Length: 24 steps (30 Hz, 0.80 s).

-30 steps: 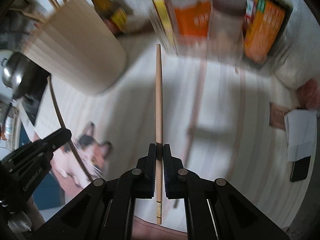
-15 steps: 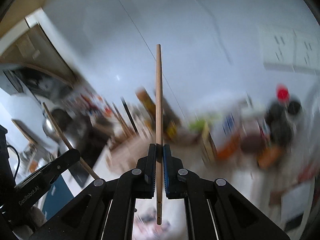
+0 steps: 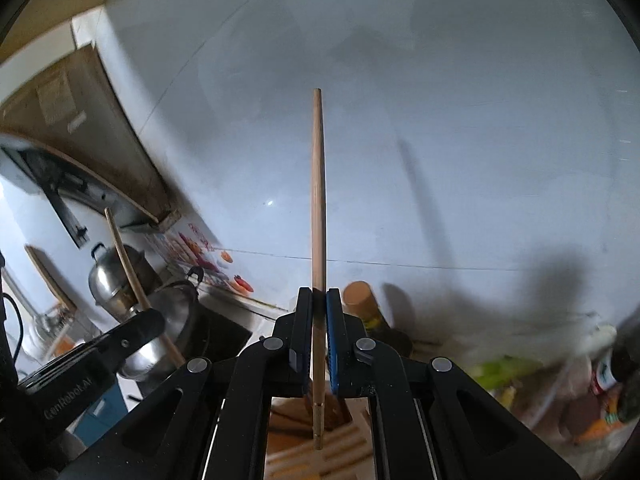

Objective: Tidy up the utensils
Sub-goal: 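Lift both held chopsticks and carry them toward the utensil holder, then lower both chopsticks into the utensil holder and open both tools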

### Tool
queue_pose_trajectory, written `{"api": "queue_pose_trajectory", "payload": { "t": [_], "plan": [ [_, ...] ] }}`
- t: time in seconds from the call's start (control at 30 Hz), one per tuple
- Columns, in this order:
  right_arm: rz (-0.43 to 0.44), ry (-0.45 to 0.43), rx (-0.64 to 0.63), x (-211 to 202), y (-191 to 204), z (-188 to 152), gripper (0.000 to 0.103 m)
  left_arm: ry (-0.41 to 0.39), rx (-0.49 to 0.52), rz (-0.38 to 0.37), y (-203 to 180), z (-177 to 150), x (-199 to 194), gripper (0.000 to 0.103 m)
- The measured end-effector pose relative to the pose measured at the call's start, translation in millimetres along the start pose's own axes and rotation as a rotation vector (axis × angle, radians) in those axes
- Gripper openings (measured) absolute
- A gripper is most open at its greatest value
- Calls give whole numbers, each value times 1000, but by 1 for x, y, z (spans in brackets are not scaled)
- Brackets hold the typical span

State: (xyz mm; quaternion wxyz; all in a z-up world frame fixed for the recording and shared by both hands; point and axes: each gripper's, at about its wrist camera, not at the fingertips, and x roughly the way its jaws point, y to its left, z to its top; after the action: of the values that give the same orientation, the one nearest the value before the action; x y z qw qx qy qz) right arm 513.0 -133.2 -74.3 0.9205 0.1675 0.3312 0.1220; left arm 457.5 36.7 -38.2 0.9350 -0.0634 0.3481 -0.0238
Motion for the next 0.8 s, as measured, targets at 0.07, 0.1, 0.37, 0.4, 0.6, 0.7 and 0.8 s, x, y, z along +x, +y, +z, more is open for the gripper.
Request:
{"api": "queue_pose_trajectory", "payload": {
  "t": [0.07, 0.1, 0.37, 0.4, 0.6, 0.7, 0.8],
  "plan": [
    [-3, 1, -33, 15, 6, -4, 7, 13, -14, 7, 4, -5, 11, 4],
    [-5, -5, -45, 21, 8, -6, 7, 18, -16, 10, 5, -4, 15, 4],
    [-37, 9, -120, 44, 9, -27, 7, 82, -8, 11, 2, -20, 28, 4],
    [-42, 8, -126, 43, 8, -28, 7, 90, -3, 10, 2, -22, 30, 5],
    [-44, 51, -155, 37, 2, -30, 7, 117, -29, -6, 3, -28, 20, 8],
    [-33, 70, -154, 31, 1, -28, 7, 111, -43, -1, 4, -26, 6, 9],
    [-24, 89, -153, 22, 0, -26, 11, 103, -53, 17, 6, -25, -8, 21]
  ]
}}
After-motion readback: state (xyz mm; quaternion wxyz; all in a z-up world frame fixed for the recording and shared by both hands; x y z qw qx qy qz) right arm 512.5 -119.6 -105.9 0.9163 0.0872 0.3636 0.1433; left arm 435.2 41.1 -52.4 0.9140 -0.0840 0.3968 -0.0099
